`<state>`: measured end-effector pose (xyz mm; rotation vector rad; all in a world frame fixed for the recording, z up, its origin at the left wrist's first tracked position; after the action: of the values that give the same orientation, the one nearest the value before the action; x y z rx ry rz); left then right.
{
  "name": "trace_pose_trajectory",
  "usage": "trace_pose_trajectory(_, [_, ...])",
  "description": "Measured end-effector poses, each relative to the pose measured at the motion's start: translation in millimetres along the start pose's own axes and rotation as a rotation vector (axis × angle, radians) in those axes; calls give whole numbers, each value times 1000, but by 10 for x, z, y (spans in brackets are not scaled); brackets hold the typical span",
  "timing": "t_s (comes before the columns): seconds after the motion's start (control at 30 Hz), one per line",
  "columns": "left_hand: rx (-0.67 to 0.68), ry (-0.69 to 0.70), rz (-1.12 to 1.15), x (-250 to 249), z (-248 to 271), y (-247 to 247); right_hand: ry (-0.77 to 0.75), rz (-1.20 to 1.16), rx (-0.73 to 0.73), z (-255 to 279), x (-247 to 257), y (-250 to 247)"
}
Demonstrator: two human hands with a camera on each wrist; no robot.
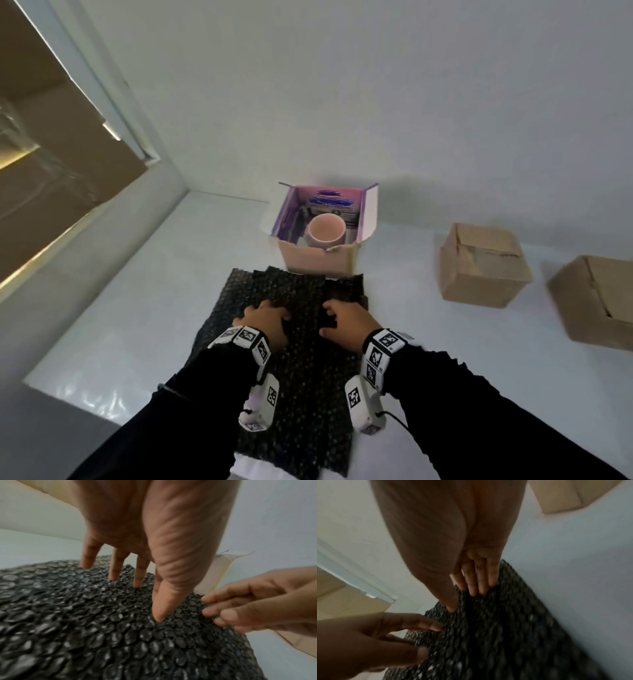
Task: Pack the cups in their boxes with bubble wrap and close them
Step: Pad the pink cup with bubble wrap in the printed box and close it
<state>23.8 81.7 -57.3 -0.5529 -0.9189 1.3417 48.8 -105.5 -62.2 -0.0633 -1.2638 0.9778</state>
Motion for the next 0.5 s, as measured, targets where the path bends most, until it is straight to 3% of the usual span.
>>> trace_pose_trajectory(0.13, [18, 143, 42, 266, -109, 210, 280, 3, -156, -183, -29, 367])
trace_pose_trajectory(0.2, [-11, 178, 76, 356, -153, 228, 332, -86, -253, -223, -9, 468])
trace_pose_trajectory(0.3, [-109, 155, 156, 459, -215, 222, 226, -244, -285, -235, 103, 534])
trace_pose_trajectory(0.4, [-326, 20, 243, 565, -188, 137, 119, -433, -313, -209, 251, 467])
trace_pose_trajectory(0.5, [-374, 65, 441, 625, -225, 58, 65, -664, -349, -178, 361, 349])
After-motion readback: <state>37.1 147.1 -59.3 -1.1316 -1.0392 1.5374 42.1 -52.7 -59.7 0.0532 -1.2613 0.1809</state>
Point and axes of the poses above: each hand's wrist, its own z-axis away from the middle knuckle, its own y-axis out of the palm, x = y × z, the point moved 3 cm from there along -z, towards the middle knuckle, and after that the axes turned 15 degrees about -z, right-handed, at the moved point
